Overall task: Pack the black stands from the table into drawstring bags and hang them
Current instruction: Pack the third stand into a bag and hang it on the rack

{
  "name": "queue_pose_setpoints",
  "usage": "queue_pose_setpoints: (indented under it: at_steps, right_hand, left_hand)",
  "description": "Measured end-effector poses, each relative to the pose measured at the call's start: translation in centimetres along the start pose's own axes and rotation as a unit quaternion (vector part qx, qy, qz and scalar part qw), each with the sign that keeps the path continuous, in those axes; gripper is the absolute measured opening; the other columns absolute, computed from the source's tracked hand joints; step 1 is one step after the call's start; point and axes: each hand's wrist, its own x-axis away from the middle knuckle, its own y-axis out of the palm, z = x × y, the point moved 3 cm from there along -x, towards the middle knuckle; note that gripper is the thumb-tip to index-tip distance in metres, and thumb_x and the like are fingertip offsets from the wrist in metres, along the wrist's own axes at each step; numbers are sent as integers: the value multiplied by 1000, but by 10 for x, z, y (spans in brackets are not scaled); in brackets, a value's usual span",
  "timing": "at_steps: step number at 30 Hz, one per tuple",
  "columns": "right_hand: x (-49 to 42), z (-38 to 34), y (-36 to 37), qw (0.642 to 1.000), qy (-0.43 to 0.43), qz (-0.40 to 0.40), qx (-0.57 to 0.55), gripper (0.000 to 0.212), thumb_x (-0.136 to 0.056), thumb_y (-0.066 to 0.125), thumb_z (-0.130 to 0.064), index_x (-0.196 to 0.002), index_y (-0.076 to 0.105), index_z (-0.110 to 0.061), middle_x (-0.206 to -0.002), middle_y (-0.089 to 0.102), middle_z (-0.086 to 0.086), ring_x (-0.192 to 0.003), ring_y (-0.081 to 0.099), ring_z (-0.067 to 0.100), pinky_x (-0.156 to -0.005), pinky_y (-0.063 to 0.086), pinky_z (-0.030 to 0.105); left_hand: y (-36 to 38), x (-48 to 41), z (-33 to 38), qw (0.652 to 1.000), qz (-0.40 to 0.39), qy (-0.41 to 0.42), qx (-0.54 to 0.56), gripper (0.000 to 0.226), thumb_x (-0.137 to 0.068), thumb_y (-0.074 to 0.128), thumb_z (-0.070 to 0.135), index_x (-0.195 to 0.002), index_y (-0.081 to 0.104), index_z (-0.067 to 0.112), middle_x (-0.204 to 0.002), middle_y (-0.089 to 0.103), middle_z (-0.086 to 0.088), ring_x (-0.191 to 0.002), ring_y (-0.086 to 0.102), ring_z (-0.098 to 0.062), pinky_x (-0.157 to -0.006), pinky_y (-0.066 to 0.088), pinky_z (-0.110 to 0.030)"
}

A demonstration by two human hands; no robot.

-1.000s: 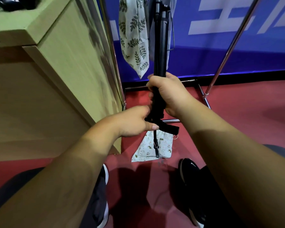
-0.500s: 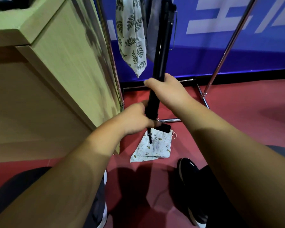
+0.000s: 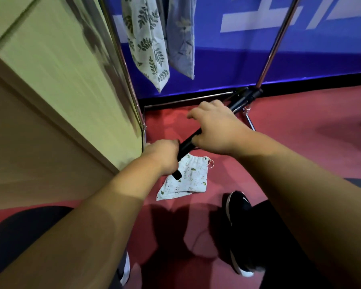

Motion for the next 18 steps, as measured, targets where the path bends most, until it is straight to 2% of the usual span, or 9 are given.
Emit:
queue_pose_setpoints:
  at_steps: [2, 3, 5, 7, 11, 12, 14, 16, 18]
  right_hand:
    - [4, 3, 20, 993, 15, -101, 64, 75, -74, 59, -59, -141, 59, -24, -133, 59, 5, -127, 50, 36, -108, 37, 44]
    - [7, 3, 32, 984, 25, -155, 79, 72, -75, 59, -57, -138, 58, -22, -131, 61, 7, -127, 52, 37, -106, 36, 44]
    - [12, 6, 57, 968, 33, -228, 98, 48, -80, 66, -43, -122, 58, -21, -122, 64, 6, -122, 56, 35, -105, 36, 45]
    - [13, 9, 80, 958, 36, -256, 123, 25, -86, 65, -31, -108, 54, -24, -113, 61, 2, -118, 56, 31, -106, 37, 47]
    - [3, 23, 133, 932, 52, -334, 129, 5, -92, 59, -24, -97, 58, -23, -98, 57, -5, -99, 56, 27, -91, 41, 40]
    - [-4, 30, 150, 920, 57, -365, 129, 4, -93, 58, -22, -89, 57, -22, -95, 58, -4, -96, 58, 25, -90, 47, 39]
    - [-18, 46, 177, 897, 57, -415, 140, 16, -95, 57, -21, -80, 52, -21, -96, 60, -1, -94, 61, 26, -98, 55, 43]
    - [-29, 61, 194, 891, 64, -423, 152, 12, -98, 56, -22, -86, 55, -20, -101, 59, -1, -100, 58, 26, -103, 50, 45]
    - [-37, 86, 220, 894, 72, -412, 160, 5, -99, 59, -25, -102, 61, -21, -109, 59, -2, -110, 58, 27, -103, 44, 47]
  left_hand:
    - [13, -3, 9, 999, -38, 6, -10, 31, -85, 76, 23, -100, 49, 29, -98, 64, 2, -102, 66, -30, -81, 46, -38]
    - [21, -6, 12, 998, -56, 15, -14, 31, -84, 77, 22, -99, 51, 28, -92, 61, 3, -98, 64, -30, -80, 47, -37]
    - [37, -12, 17, 995, -96, 37, -12, 31, -80, 81, 23, -99, 56, 26, -88, 61, 4, -92, 63, -27, -79, 53, -37]
    - [53, -16, 21, 989, -135, 52, -4, 33, -76, 84, 27, -101, 62, 27, -94, 68, 3, -92, 66, -27, -81, 56, -38]
    - [84, -30, 20, 982, -169, 77, -36, 39, -75, 86, 29, -103, 60, 27, -97, 68, 3, -95, 65, -27, -76, 41, -35]
    - [94, -39, 18, 979, -180, 83, -41, 40, -74, 87, 31, -103, 60, 27, -96, 67, 3, -97, 66, -27, -74, 39, -34]
    - [108, -57, 15, 974, -206, 94, -30, 47, -71, 91, 38, -104, 60, 28, -96, 66, 3, -98, 66, -26, -72, 41, -34]
    - [121, -78, 11, 965, -243, 98, 16, 47, -77, 89, 47, -108, 60, 27, -103, 67, 2, -99, 65, -25, -74, 49, -34]
    - [136, -108, 5, 955, -276, 85, 74, 51, -93, 68, 65, -123, 62, 24, -123, 67, -2, -107, 63, -24, -86, 50, -32]
